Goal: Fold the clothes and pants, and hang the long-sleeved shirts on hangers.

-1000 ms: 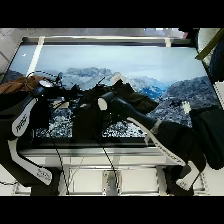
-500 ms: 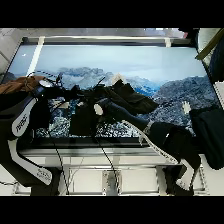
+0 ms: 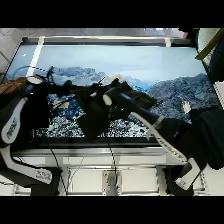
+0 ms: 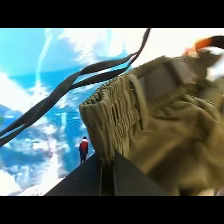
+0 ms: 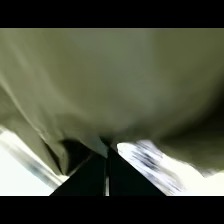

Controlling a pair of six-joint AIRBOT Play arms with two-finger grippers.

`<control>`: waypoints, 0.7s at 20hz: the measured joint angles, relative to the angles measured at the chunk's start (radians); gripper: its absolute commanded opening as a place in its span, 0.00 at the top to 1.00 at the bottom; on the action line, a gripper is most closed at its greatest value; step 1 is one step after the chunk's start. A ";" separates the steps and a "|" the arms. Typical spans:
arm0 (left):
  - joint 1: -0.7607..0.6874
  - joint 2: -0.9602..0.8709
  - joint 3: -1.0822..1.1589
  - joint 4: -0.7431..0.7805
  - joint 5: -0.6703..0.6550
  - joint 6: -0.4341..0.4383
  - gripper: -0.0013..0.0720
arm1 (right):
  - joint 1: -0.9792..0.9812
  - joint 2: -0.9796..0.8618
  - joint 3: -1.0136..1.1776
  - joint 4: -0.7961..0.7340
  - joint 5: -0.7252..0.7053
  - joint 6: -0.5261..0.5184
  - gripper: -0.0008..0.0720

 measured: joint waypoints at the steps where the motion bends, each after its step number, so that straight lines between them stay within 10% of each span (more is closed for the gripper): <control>1: 0.021 0.043 0.000 0.004 -0.026 0.005 0.95 | -0.021 0.039 0.010 -0.026 0.028 0.001 0.98; 8: 0.040 0.489 0.000 0.008 -0.181 0.048 0.95 | -0.081 0.385 0.283 -0.091 0.177 0.001 0.98; 14: 0.018 0.903 0.001 0.016 -0.055 0.056 0.95 | -0.030 0.611 0.461 -0.063 0.240 0.014 0.98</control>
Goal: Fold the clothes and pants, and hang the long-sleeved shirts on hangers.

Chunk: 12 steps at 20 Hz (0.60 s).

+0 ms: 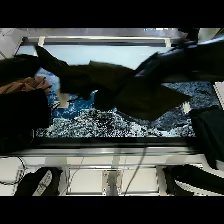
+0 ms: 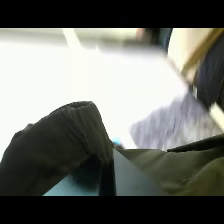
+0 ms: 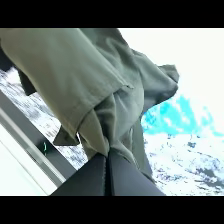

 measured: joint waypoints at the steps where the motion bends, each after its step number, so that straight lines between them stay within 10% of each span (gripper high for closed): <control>1: -0.010 0.032 0.000 0.002 0.010 -0.008 0.95 | 0.004 0.015 0.007 0.000 -0.001 0.002 0.99; 12: -0.280 -0.304 -0.001 0.206 0.308 -0.131 0.95 | -0.314 -0.217 -0.068 0.081 -0.287 -0.077 0.99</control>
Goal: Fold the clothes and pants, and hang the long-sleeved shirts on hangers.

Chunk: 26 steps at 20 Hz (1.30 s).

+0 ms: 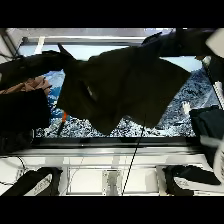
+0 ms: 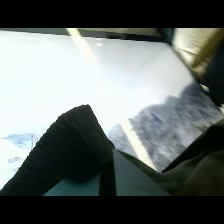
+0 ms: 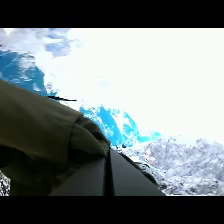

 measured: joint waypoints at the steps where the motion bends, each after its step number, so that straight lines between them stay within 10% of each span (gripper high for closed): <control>1: -0.001 -0.061 0.000 0.018 0.045 -0.008 0.95 | -0.041 -0.051 -0.002 0.049 -0.028 -0.003 0.99; 6: -0.004 -0.351 0.000 0.057 0.215 -0.040 0.93 | -0.145 -0.330 -0.005 0.228 -0.205 -0.007 0.86; 8: -0.003 -0.425 0.003 0.051 0.281 -0.046 0.11 | -0.155 -0.413 -0.005 0.265 -0.321 0.022 0.26; 9: -0.001 -0.447 0.008 0.047 0.305 -0.047 0.03 | -0.159 -0.442 -0.005 0.282 -0.379 0.032 0.26; 13: 0.044 -0.433 0.027 0.046 0.309 -0.048 0.03 | -0.193 -0.465 0.011 0.303 -0.442 0.051 0.26; 19: 0.299 -0.238 0.018 0.134 -0.005 -0.048 0.03 | -0.328 -0.266 -0.026 0.221 -0.115 -0.013 0.26; 26: 0.429 -0.137 -0.306 0.116 -0.177 -0.047 0.03 | -0.313 0.066 -0.695 0.405 -0.115 -0.104 0.09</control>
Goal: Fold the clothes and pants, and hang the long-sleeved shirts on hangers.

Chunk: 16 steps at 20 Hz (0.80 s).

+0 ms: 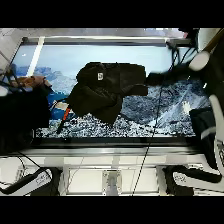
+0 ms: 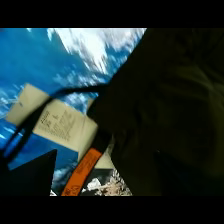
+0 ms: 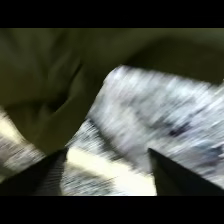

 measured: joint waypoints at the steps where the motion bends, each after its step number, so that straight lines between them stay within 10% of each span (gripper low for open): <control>1: -0.009 -0.011 -0.031 -0.018 0.023 0.000 0.03 | 0.019 0.019 -0.115 0.071 -0.063 -0.013 0.09; 16: -0.140 -0.272 -0.101 -0.332 0.227 0.085 0.08 | 0.270 -0.213 -0.482 0.655 -0.392 -0.277 0.10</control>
